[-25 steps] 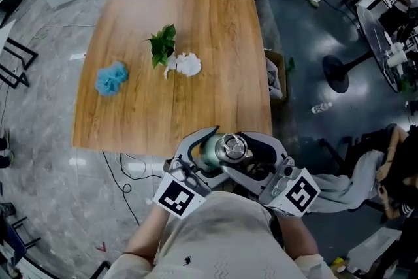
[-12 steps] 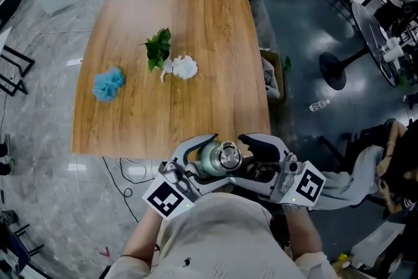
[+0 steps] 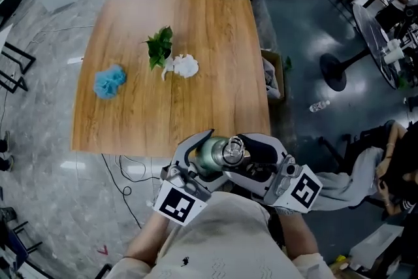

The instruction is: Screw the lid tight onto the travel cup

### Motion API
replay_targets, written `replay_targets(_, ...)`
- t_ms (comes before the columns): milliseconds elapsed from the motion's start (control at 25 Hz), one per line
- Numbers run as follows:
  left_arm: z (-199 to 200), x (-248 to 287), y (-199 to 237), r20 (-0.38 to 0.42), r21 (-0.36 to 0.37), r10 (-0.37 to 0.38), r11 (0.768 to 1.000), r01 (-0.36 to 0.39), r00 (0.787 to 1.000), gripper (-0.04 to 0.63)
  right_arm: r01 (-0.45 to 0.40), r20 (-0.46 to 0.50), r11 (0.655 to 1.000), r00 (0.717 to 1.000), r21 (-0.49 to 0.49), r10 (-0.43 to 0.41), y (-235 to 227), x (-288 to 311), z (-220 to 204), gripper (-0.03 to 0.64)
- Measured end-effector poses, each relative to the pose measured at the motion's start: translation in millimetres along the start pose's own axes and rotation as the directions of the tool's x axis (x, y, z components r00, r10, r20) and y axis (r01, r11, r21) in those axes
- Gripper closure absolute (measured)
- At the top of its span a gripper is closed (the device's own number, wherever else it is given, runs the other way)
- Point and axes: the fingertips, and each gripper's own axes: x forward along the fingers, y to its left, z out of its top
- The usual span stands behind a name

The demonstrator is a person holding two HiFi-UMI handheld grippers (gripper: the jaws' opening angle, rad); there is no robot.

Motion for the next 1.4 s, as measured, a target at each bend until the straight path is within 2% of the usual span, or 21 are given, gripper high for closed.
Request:
replay_targets(80,1.7,2.7,5.2,0.015,-0.013,0.045,0.999,-0.044,0.999,0.203,0.124,0.012,0.992,0.992,0.006,-0.124,-2.6,2.6,-2.0,0.364)
replay_targets(120,3.0,3.7,5.1,0.03,-0.018,0.04,0.999,-0.039,0.999,0.202,0.153,0.012,0.988,0.988,0.005,-0.153,-1.3,4.1,-3.2,0.364)
replay_targets(200,6.4,3.6,1.0,0.065,-0.019,-0.014,1.0,0.015,0.998,0.202,0.129,-0.006,0.992,0.992,-0.001,-0.129,3.6,4.1,-5.7,0.353)
replay_targets(280,8.7,0.6,-6.3,0.085,-0.023,-0.1,0.995,0.102,0.991,0.202,0.023,-0.034,1.0,0.999,0.018,-0.023,7.0,-2.7,-6.6,0.333)
replay_targets(360,9.2,-4.3,-16.9,0.083,-0.015,-0.194,0.981,0.196,0.978,0.202,-0.14,-0.053,0.988,0.988,0.063,0.144,13.2,-11.8,-3.5,0.333)
replay_targets(440,10.6,-9.1,-30.2,0.081,-0.007,-0.287,0.958,0.288,0.955,0.202,-0.309,-0.075,0.947,0.946,0.09,0.316,23.1,-18.6,0.7,0.333)
replay_targets(480,11.8,-10.5,-36.2,0.083,-0.008,-0.324,0.946,0.325,0.943,0.202,-0.369,-0.092,0.925,0.922,0.088,0.376,27.0,-20.2,2.0,0.333)
replay_targets(560,13.3,-10.4,-42.6,0.082,-0.011,-0.352,0.935,0.354,0.933,0.202,-0.417,-0.124,0.907,0.899,0.055,0.42,29.7,-18.9,3.2,0.345)
replay_targets(600,13.6,-9.0,-41.7,0.081,-0.012,-0.34,0.939,0.342,0.937,0.202,-0.412,-0.127,0.911,0.902,0.033,0.412,29.1,-16.7,3.8,0.363)
replay_targets(680,14.0,-5.2,-32.7,0.082,-0.017,-0.283,0.958,0.285,0.956,0.202,-0.354,-0.11,0.935,0.93,-0.005,0.351,23.9,-11.4,5.0,0.377)
replay_targets(840,8.2,2.7,-6.4,0.039,-0.013,-0.091,0.996,0.091,0.995,0.202,-0.123,-0.053,0.991,0.991,-0.045,0.12,4.4,-2.3,4.0,0.377)
replay_targets(920,7.0,6.2,2.5,0.041,-0.014,-0.018,1.0,0.018,0.999,0.202,0.02,-0.027,0.999,0.999,-0.032,-0.021,-4.1,0.6,1.2,0.377)
replay_targets(1000,3.5,8.9,6.4,0.048,-0.039,0.011,0.999,-0.009,0.999,0.204,0.141,-0.023,0.99,0.99,0.027,-0.14,-10.5,1.8,-5.4,0.377)
replay_targets(1080,-1.0,9.4,5.6,0.048,-0.07,0.004,0.998,0.0,0.999,0.202,0.165,-0.037,0.985,0.986,0.05,-0.164,-9.2,1.8,-12.2,0.377)
replay_targets(1160,-1.2,7.9,1.0,0.059,-0.081,-0.04,0.996,0.045,0.997,0.202,0.087,-0.066,0.995,0.994,0.041,-0.085,-2.8,-2.1,-17.2,0.362)
replay_targets(1240,-0.6,4.5,-6.1,0.059,-0.063,-0.107,0.992,0.111,0.992,0.202,-0.045,-0.087,0.997,0.995,0.068,0.051,2.5,-8.9,-16.8,0.344)
replay_targets(1320,-0.6,0.9,-15.4,0.044,-0.029,-0.172,0.985,0.173,0.984,0.202,-0.182,-0.087,0.98,0.978,0.077,0.189,7.6,-13.8,-9.3,0.344)
replay_targets(1400,0.5,-0.2,-26.5,0.035,-0.009,-0.23,0.973,0.231,0.972,0.202,-0.295,-0.116,0.954,0.947,0.047,0.298,13.7,-17.5,-5.3,0.345)
